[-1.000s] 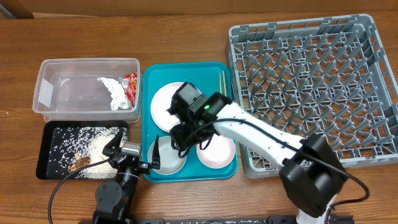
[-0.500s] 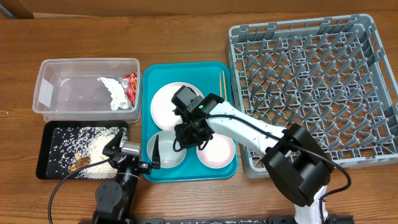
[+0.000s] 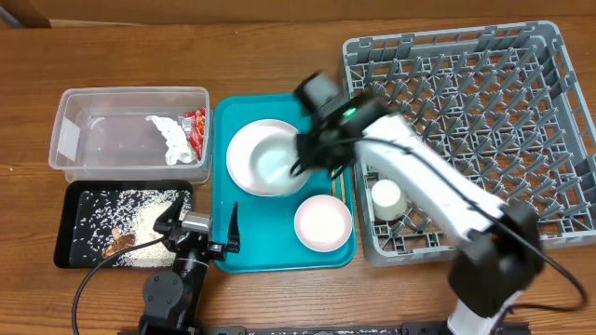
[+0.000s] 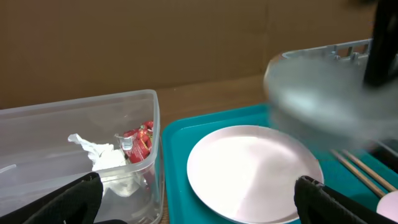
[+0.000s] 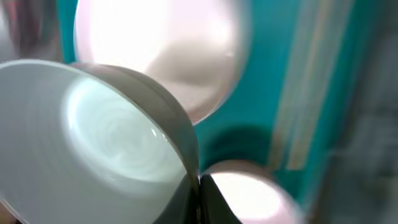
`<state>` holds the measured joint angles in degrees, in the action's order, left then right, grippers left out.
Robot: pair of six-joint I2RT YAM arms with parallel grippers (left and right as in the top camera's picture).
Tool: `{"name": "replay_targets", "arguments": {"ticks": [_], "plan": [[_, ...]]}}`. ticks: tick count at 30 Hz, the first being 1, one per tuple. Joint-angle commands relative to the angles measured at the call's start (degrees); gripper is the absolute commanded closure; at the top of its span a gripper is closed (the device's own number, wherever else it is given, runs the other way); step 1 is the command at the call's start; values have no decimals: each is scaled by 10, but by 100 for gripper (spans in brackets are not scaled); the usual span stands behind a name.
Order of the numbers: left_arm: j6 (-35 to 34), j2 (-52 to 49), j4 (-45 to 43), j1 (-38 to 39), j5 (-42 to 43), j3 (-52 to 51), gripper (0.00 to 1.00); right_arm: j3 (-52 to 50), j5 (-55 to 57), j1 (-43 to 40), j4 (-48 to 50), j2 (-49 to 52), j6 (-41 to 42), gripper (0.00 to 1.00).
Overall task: Sort waste into correct bins and load items into the dishwasher
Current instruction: 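Carry the grey bowl into the dish rack with the right gripper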
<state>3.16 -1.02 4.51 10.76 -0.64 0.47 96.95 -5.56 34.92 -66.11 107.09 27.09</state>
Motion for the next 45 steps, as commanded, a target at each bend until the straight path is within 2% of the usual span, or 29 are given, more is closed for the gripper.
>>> {"name": "replay_targets", "arguments": {"ticks": [1, 6, 10, 14, 18, 22, 45], "plan": [[-5, 3, 0, 1, 7, -2, 0, 73, 314, -51, -55, -45, 85, 96], [-5, 3, 0, 1, 7, -2, 0, 90, 583, -75, -69, -59, 134, 96], [-5, 3, 0, 1, 7, -2, 0, 76, 707, -89, -68, -51, 152, 96], [-5, 3, 0, 1, 7, -2, 0, 40, 715, -116, -65, -39, 152, 96], [-5, 3, 0, 1, 7, -2, 0, -8, 768, -157, -30, -32, 151, 96], [-5, 3, 0, 1, 7, -2, 0, -36, 735, -190, -15, -25, 149, 96], [-5, 3, 0, 1, 7, -2, 0, -116, 711, -163, -22, 20, 152, 96]]}}
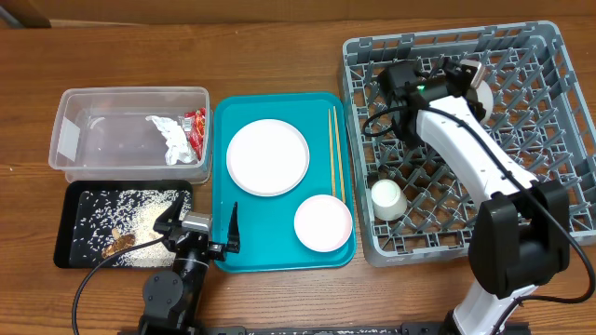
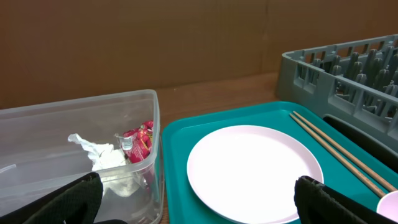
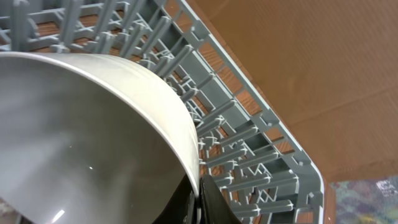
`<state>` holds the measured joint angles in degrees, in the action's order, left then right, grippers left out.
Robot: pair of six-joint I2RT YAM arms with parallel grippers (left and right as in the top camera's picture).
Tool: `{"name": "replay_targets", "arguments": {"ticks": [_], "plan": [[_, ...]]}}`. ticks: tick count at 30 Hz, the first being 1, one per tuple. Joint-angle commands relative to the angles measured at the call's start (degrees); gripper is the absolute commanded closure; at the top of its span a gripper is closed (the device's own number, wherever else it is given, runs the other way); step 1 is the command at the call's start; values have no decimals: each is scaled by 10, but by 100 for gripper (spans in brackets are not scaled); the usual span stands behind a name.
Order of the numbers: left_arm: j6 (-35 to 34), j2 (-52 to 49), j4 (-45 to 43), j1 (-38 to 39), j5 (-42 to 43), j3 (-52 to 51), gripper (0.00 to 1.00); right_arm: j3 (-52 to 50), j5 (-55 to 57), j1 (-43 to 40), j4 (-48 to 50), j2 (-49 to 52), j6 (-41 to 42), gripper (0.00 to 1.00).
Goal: Sort waste into correct bins and load items into the dishwasher
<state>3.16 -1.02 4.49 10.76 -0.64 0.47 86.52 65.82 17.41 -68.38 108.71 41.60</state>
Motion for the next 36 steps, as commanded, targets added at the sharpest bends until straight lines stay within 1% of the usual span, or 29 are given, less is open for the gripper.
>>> {"name": "replay_targets", "arguments": {"ticks": [1, 5, 14, 16, 19, 21, 24, 26, 29, 32, 33, 35, 36], "plan": [[-5, 3, 0, 1, 7, -2, 0, -13, -7, 13, 0, 5, 7, 96], [-5, 2, 0, 1, 7, -2, 0, -18, -17, 30, -15, 24, 7, 96], [-5, 2, 0, 1, 7, -2, 0, -16, -22, 78, -42, 25, 7, 96], [-5, 2, 0, 1, 7, -2, 0, -13, -46, 88, -45, 25, 6, 96], [-5, 2, 0, 1, 7, -2, 0, 1, -113, 99, -51, 25, 6, 95], [-5, 2, 0, 1, 7, -2, 0, 12, -151, 103, -52, 25, 6, 85], [-5, 2, 0, 1, 7, -2, 0, 25, -163, 103, -50, 25, 6, 83], [-5, 2, 0, 1, 7, -2, 0, 33, -170, 103, -48, 25, 6, 78], [-5, 2, 0, 1, 7, -2, 0, 60, -201, 103, -57, 23, 4, 73], [-5, 2, 0, 1, 7, -2, 0, 95, -255, 103, -73, 10, 4, 65], [-5, 2, 0, 1, 7, -2, 0, 105, -275, 103, -76, 5, 4, 60], [-5, 2, 0, 1, 7, -2, 0, 126, -321, 103, -86, -9, 4, 48], [-5, 2, 0, 1, 7, -2, 0, 135, -341, 103, -91, -16, 4, 35]]}}
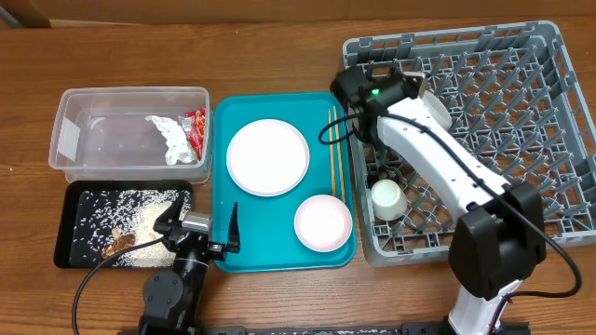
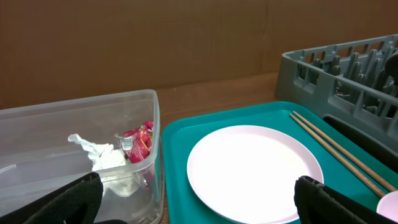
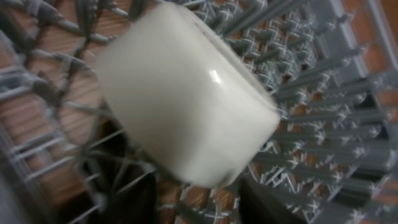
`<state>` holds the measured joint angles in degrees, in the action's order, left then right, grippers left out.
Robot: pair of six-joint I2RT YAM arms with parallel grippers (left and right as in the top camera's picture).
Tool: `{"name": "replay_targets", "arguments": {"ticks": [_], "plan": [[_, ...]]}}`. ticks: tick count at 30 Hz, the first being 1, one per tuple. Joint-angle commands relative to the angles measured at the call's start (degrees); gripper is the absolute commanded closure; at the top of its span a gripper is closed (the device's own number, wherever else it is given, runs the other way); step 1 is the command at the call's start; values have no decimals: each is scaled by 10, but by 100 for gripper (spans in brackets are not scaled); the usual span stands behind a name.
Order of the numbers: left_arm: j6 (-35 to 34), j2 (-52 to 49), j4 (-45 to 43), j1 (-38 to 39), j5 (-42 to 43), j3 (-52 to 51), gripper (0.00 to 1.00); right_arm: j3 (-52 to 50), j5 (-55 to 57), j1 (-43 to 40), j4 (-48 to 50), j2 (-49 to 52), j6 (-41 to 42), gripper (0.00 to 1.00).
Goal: Sort waste into correct bins and load items into the dishwasher
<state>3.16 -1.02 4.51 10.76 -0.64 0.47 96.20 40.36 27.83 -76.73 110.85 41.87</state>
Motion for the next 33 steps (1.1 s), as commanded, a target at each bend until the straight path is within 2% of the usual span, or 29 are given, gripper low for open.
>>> {"name": "replay_targets", "arguments": {"ticks": [1, 2, 7, 9, 12, 15, 21, 24, 28, 30, 33], "plan": [[-5, 2, 0, 1, 7, -2, 0, 46, -103, -1, -12, -42, 1, 26], [-5, 2, 0, 1, 7, -2, 0, 54, -125, -1, -16, -47, 1, 25], [-5, 2, 0, 1, 7, -2, 0, 58, -252, -1, -28, -57, -31, 33], [-5, 2, 0, 1, 7, -2, 0, 52, -315, 0, -34, -56, -42, 40], [-5, 2, 0, 1, 7, -2, 0, 32, -384, 14, -24, -54, -108, 45], [-5, 2, 0, 1, 7, -2, 0, -4, -431, 45, -6, -54, -227, 46], [-5, 2, 0, 1, 7, -2, 0, -109, -425, 122, 62, -53, -338, 46], [-5, 2, 0, 1, 7, -2, 0, -175, -341, 147, 137, -53, -346, 46], [-5, 2, 0, 1, 7, -2, 0, -213, -269, 144, 210, -53, -347, 46], [-5, 2, 0, 1, 7, -2, 0, -214, -275, 139, 225, -53, -347, 46], [-5, 2, 0, 1, 7, -2, 0, -219, -327, 138, 243, -53, -390, 48]]}}
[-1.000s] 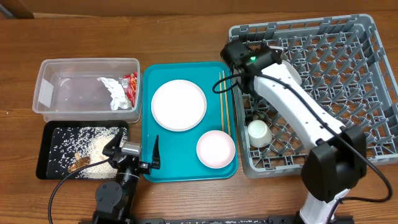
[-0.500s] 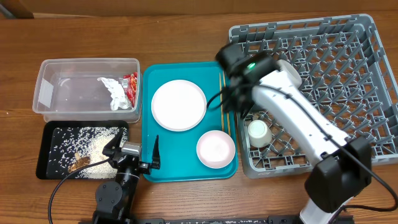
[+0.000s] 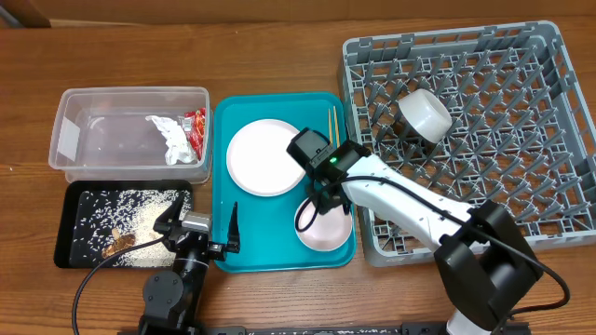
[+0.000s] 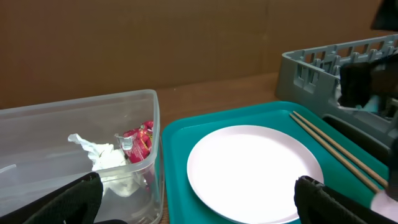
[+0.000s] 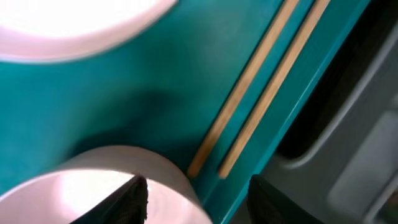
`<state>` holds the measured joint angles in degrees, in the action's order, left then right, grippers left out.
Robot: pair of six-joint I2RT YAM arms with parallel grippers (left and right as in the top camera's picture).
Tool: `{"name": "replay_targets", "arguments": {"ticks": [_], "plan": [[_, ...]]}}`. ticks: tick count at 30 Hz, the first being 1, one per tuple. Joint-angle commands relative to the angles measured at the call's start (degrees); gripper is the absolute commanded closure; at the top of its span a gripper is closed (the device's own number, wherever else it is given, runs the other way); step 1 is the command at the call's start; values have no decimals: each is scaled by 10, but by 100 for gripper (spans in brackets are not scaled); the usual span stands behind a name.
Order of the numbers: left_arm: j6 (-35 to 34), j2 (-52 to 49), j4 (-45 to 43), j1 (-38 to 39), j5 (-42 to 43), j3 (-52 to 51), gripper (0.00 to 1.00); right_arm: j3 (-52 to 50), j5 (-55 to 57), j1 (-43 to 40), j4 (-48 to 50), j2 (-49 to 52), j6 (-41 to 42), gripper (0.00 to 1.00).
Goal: Sort waste into correct bins and load items into the dishwasher
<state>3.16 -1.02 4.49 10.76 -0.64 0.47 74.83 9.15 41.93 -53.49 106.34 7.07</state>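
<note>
A small pink bowl (image 3: 326, 231) sits at the front right of the teal tray (image 3: 233, 251); the right wrist view shows it as the pink bowl (image 5: 87, 190). My right gripper (image 3: 321, 205) is open low over it, one finger (image 5: 134, 198) over the bowl's inside and the other outside its wall. A white plate (image 3: 267, 156) and a pair of chopsticks (image 5: 261, 93) also lie on the tray. A white bowl (image 3: 426, 113) rests tilted in the grey dish rack (image 3: 549, 56). My left gripper (image 3: 200, 233) stands open at the table's front, holding nothing.
A clear bin (image 3: 74, 130) at the left holds a crumpled tissue and a red wrapper (image 3: 194, 128). In front of it is a black tray (image 3: 70, 244) with scattered rice. The rack's wall (image 5: 367, 137) rises just right of the chopsticks.
My right gripper has gone from the rack's left part, beside the white bowl, to the tray's front right, where it now stands open astride the pink bowl's rim. The left arm is unchanged.
First my right gripper held the white bowl above the plate on the tray. Then it held the bowl over the back of the rack. Later the bowl lay in the rack, let go. Now the open gripper is at the pink bowl.
</note>
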Motion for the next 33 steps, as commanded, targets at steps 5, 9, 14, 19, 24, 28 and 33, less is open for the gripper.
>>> {"name": "replay_targets", "arguments": {"ticks": [5, 9, 14, 19, 24, 28, 33], "plan": [[-5, 2, 0, 1, 7, -2, 0, -26, -48, -3, 24, -8, -56, 58], [-5, 2, 0, 1, 7, -2, 0, -28, -51, -3, 11, -8, -56, 65], [-5, 2, 0, 1, 7, -2, 0, -14, -67, -3, -5, -8, -51, 96], [-5, 2, 0, 1, 7, -2, 0, 70, -41, -4, -57, -10, -31, 96], [-5, 2, 0, 1, 7, -2, 0, 180, 68, -12, -135, -12, 19, 96], [-5, 2, 0, 1, 7, -2, 0, 270, 179, -27, -193, -16, 92, 96], [-5, 2, 0, 1, 7, -2, 0, 393, 314, -101, -256, -19, 205, 96]]}}
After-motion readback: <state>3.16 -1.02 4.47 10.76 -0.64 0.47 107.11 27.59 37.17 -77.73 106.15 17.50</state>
